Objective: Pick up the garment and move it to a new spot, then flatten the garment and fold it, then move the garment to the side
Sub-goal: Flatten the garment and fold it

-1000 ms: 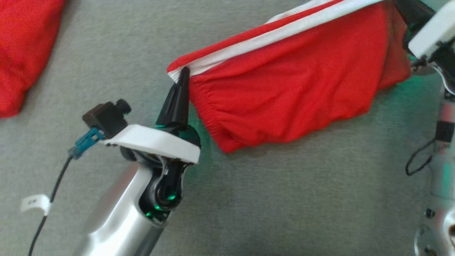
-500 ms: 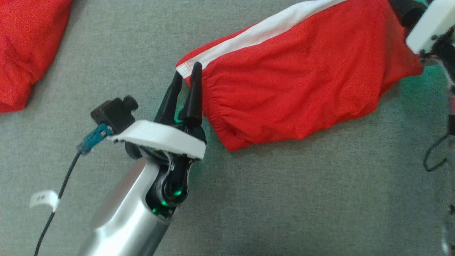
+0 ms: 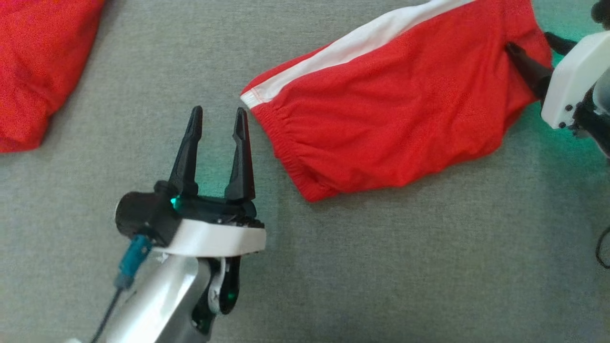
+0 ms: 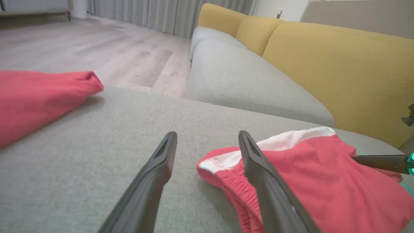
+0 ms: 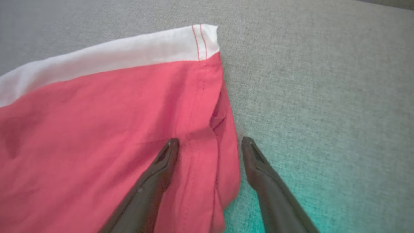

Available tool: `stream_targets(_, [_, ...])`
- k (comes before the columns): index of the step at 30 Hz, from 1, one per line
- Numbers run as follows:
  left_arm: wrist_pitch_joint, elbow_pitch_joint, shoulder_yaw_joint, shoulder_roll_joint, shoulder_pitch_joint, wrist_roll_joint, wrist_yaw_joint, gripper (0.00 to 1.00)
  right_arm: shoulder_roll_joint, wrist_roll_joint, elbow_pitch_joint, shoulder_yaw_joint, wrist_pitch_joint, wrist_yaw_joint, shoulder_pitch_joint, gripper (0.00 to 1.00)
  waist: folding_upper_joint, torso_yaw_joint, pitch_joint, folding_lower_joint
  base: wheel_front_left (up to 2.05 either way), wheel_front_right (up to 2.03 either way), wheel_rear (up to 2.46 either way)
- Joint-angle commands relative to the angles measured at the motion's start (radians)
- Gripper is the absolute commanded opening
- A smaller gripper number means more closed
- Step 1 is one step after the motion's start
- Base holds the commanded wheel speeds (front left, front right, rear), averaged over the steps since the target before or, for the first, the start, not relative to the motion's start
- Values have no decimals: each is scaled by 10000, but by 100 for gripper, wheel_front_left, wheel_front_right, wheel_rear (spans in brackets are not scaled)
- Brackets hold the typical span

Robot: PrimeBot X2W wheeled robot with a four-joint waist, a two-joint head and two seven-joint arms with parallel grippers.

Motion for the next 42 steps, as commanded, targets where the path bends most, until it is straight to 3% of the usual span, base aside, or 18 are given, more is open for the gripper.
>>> stream_targets(1, [-147, -385, 303, 130, -140, 542, 142, 100, -120, -263, -41, 87, 70, -7, -56, 100, 0, 139, -15, 0, 0, 0, 0])
stream_targets(5, [-191, -639, 401, -251, 28, 1839, 111, 100, 255, -518, 698, 254, 339, -7, -60, 100, 0, 337, -148, 0, 0, 0, 0])
stream_targets(6, [-193, -674, 426, -356, 139, 2122, 45, 100, 317, -543, 808, 352, 416, -7, -35, 91, 0, 359, -198, 0, 0, 0, 0])
stream_targets(7, [-195, -700, 553, -540, 415, 2610, -86, 100, 445, -617, 953, 431, 352, -7, 8, 0, 0, 334, -315, 0, 0, 0, 0])
stream_targets(10, [-196, -706, 757, -681, 743, 3018, -224, 100, 630, -624, 1048, 278, 176, -7, 47, 0, 0, 216, -457, 0, 0, 0, 0])
stream_targets(14, [-197, -678, 1310, -934, 1505, 3608, -585, 100, 903, -407, 1243, -725, -299, -7, 107, 0, 0, -108, -818, 0, 0, 0, 0])
stream_targets(22, [-198, -288, 2267, -1479, 2689, 4218, -1523, 100, 71, -347, 1640, -2699, -758, -7, 476, 0, 0, -279, -1427, 0, 0, 0, 0])
stream_targets(27, [-198, 19, 2735, -1876, 3189, 4317, -2037, 100, 146, -314, 1226, -3032, -677, -7, 361, 0, 0, -226, -1744, 0, 0, 0, 0])
stream_targets(31, [-198, 297, 2960, -2071, 3552, 4411, -2366, 100, 869, -224, 236, -2311, -71, -7, 533, 0, 0, -186, -2019, 0, 0, 0, 0])
stream_targets(35, [-198, 460, 3165, -2182, 3711, 4453, -2563, 100, 2121, -361, -586, -1450, 391, -7, 742, 0, 0, -153, -2094, 0, 0, 0, 0])
stream_targets(38, [-198, 595, 3190, -2221, 3670, 4512, -2678, 100, 3126, -738, -655, -789, 461, -7, 841, 0, 0, -54, -2109, 0, 0, 0, 0])
stream_targets(42, [-198, 750, 3133, -2241, 3582, 4462, -2762, 100, 3681, -1176, -369, -143, 158, -7, 1043, 0, 0, 167, -2156, 0, 0, 0, 0])
